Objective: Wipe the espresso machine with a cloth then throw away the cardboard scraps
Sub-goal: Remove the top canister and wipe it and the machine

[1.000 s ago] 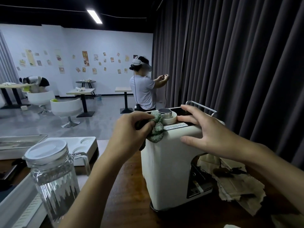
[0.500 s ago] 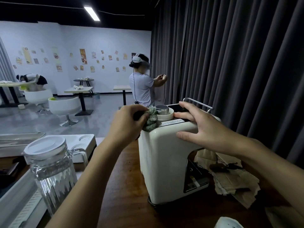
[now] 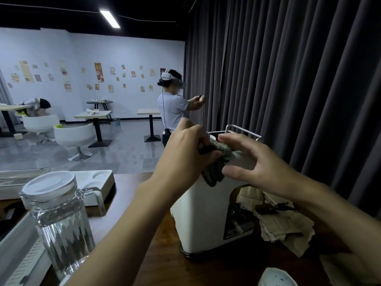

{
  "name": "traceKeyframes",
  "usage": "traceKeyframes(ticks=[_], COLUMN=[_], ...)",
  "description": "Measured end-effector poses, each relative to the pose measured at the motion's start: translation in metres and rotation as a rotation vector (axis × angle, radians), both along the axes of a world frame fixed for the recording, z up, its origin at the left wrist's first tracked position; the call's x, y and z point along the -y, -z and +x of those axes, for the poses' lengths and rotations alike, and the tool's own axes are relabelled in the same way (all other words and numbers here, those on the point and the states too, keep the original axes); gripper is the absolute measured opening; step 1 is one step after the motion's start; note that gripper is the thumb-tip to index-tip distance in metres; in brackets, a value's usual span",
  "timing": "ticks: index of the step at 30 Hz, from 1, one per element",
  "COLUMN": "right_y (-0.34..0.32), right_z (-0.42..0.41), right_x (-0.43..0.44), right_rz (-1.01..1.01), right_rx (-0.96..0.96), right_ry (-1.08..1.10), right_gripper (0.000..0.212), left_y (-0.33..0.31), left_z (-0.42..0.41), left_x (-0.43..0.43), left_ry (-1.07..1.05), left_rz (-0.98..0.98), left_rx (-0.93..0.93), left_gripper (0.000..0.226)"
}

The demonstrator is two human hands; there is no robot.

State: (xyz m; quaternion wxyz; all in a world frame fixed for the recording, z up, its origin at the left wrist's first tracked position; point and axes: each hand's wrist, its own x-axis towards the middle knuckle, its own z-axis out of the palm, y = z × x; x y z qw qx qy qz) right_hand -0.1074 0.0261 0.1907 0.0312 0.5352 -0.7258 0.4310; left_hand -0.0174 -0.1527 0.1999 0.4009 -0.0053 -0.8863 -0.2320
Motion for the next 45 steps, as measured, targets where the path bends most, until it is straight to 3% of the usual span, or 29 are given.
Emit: traceKeyframes(ticks=[3,6,9,13,15,18,21,25,28,35,40,45], right_y=[0.009,0.015,0.016,0.008,-0.002,-0.017,-0.028,-0.034,-0.031,-0.044,-0.047,-0.048], right_z=[0.000,-0.004,-0.008,-0.015,-0.023,-0.033,-0.033,-0.033,-0.040,-0.072,-0.078,-0.073], right_x=[0.005,0.009,0.012,0.008,0.004,-0.002,-0.004,0.003,0.012,0.041,0.055,0.045], right_rz=[-0.074,-0.152,-0.189,-0.169,-0.123,0.007,0.219,0.306,0.273,0.362,0.404,0.439], right_rx=[-0.119,-0.227,-0.246,-0.250,-0.261,-0.292,-0.232,-0.275,-0.366,-0.397,-0.377,-0.333], right_ry=[0.052,0.129,0.183,0.220,0.326,0.467,0.310,0.270,0.270,0.364,0.376,0.286], right_gripper=[0.051,0.036,0.026,0.017,0.017,0.028,0.051,0.049,0.035,0.025,0.025,0.025], left_y=[0.004,0.013,0.023,0.030,0.031,0.031,0.034,0.036,0.041,0.049,0.051,0.052], left_z=[-0.001,0.003,0.002,0.000,-0.002,-0.005,-0.009,-0.014,-0.018,-0.017,-0.015,-0.012], left_x=[-0.003,0.004,0.016,0.021,0.024,0.027,0.030,0.037,0.039,0.042,0.042,0.045], left_ry=[0.096,0.183,0.130,0.076,0.061,0.056,0.042,0.036,0.047,0.062,0.036,0.039], left_rz=[-0.020,0.190,0.318,0.319,0.286,0.242,0.265,0.397,0.451,0.497,0.531,0.538], left_rx=[0.008,-0.046,-0.088,-0.019,0.010,0.026,0.069,0.157,0.140,0.146,0.135,0.134], left_gripper=[0.018,0.013,0.015,0.034,0.032,0.036,0.061,0.101,0.097,0.118,0.103,0.103])
